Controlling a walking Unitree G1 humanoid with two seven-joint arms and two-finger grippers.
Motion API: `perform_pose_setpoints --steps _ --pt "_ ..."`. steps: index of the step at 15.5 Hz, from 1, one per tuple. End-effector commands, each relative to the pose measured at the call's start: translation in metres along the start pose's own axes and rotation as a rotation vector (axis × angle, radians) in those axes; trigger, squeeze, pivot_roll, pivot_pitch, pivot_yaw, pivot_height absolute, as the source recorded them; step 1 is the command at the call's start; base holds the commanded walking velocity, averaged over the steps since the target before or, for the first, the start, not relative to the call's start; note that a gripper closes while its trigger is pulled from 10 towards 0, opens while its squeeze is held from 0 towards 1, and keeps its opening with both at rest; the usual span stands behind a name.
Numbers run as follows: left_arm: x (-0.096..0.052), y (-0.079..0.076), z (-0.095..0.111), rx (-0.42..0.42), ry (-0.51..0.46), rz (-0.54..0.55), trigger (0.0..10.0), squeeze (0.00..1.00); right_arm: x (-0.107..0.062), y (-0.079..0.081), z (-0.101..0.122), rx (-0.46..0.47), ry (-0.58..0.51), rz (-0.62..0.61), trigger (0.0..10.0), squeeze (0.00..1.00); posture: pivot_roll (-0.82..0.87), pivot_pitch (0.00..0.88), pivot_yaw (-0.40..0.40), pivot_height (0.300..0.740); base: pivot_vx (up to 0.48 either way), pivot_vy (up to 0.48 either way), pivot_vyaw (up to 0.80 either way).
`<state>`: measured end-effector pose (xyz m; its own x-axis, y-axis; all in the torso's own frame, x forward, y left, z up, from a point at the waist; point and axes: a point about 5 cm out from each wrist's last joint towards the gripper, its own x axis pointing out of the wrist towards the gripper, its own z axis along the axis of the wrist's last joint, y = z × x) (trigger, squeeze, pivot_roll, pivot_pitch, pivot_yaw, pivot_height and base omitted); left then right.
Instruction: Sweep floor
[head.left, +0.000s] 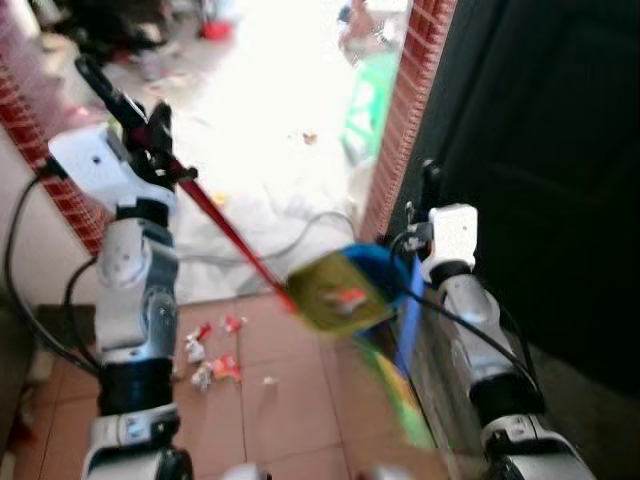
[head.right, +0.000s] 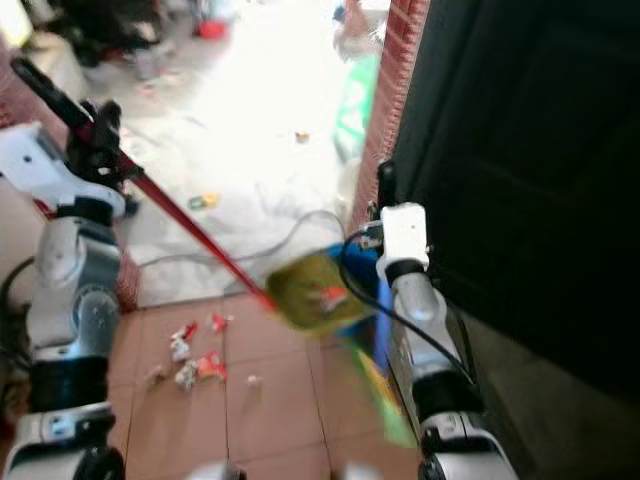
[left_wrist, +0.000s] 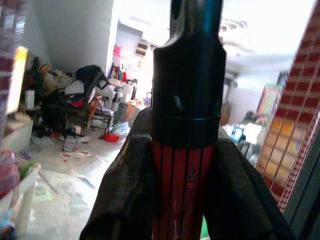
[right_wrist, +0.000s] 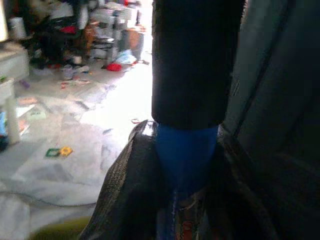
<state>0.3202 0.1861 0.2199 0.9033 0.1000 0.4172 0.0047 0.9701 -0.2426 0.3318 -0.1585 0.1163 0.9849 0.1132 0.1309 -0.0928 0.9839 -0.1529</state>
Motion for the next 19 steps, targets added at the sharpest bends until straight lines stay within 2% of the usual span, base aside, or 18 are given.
perform_pose_setpoints --steps 1,11,15,19 --pt "0.004 -0.011 0.012 -0.036 -0.068 -0.037 10.0 0.0 0.002 -0.011 0.008 -0.03 -0.035 -0.029 10.0 0.0 -0.08 0.0 0.022 0.74 0.465 0.0 0.0" --pt "0.004 -0.016 0.006 -0.034 -0.048 -0.054 10.0 0.0 -0.001 -0.011 0.004 -0.029 -0.016 -0.037 10.0 0.0 -0.09 0.0 0.022 0.74 0.46 0.0 0.0" --pt "0.003 -0.019 0.002 -0.017 -0.034 -0.076 10.0 0.0 -0.001 -0.011 0.004 -0.035 -0.014 -0.03 10.0 0.0 -0.09 0.0 0.017 0.74 0.0 0.0 0.0" --pt "0.008 -0.026 0.009 0.029 -0.062 -0.126 10.0 0.0 0.0 -0.012 0.005 -0.038 -0.015 -0.028 10.0 0.0 -0.09 0.0 0.017 0.74 0.0 0.0 0.0"
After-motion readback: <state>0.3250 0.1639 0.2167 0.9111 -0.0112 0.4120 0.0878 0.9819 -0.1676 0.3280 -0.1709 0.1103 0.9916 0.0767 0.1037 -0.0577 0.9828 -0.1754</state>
